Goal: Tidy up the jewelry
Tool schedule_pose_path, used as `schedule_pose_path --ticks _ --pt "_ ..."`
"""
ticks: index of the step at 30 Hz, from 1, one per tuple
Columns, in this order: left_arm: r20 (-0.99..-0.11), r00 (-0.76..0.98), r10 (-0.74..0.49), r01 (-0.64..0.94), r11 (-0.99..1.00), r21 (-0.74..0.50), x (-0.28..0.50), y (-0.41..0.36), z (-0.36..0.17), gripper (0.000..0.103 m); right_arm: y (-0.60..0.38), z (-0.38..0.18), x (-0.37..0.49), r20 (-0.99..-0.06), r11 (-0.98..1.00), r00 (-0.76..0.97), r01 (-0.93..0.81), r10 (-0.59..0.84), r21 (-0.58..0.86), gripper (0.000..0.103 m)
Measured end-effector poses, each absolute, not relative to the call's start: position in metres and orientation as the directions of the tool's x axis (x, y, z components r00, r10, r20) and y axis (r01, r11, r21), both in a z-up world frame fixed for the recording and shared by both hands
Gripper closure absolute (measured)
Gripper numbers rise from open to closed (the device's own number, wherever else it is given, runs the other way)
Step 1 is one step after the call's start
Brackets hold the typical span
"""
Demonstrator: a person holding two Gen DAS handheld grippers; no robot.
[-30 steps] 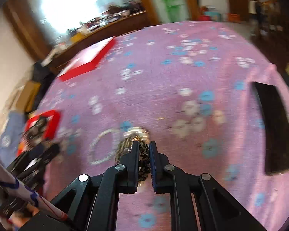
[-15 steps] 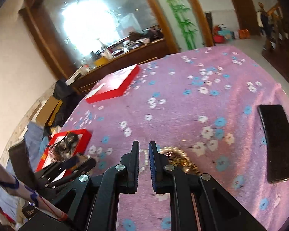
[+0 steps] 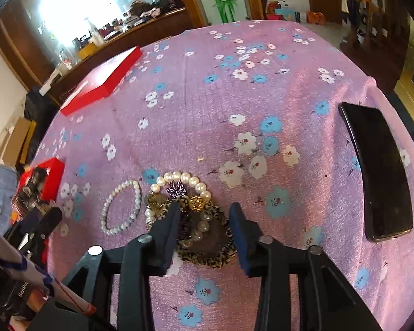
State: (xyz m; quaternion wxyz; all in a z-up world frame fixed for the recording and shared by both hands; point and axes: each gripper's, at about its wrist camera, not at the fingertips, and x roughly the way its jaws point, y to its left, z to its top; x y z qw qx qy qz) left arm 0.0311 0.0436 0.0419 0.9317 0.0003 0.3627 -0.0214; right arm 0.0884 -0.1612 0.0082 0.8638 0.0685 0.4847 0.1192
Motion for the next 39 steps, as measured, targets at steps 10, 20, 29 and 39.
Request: schedule_pose_path --ticks 10,20,29,39 --pt "-0.679 0.733 -0.040 0.041 0.999 -0.014 0.031 0.043 0.041 0.061 -0.166 0.025 0.076 -0.724 0.893 0.524 -0.226 0.449 0.390 0.095" --pt "-0.680 0.732 -0.040 0.041 0.999 -0.014 0.031 0.042 0.040 0.061 -0.168 0.055 0.058 -0.562 0.805 0.586 -0.329 0.584 0.494 0.095" --pt "-0.680 0.732 -0.040 0.042 0.999 -0.014 0.030 0.042 0.040 0.061 -0.169 0.054 0.058 -0.566 0.808 0.586 -0.332 0.581 0.486 0.095" --pt "-0.679 0.733 -0.038 0.040 0.999 -0.013 0.031 0.043 0.040 0.061 -0.141 0.028 0.068 -0.729 0.880 0.496 -0.324 0.472 0.349 0.094"
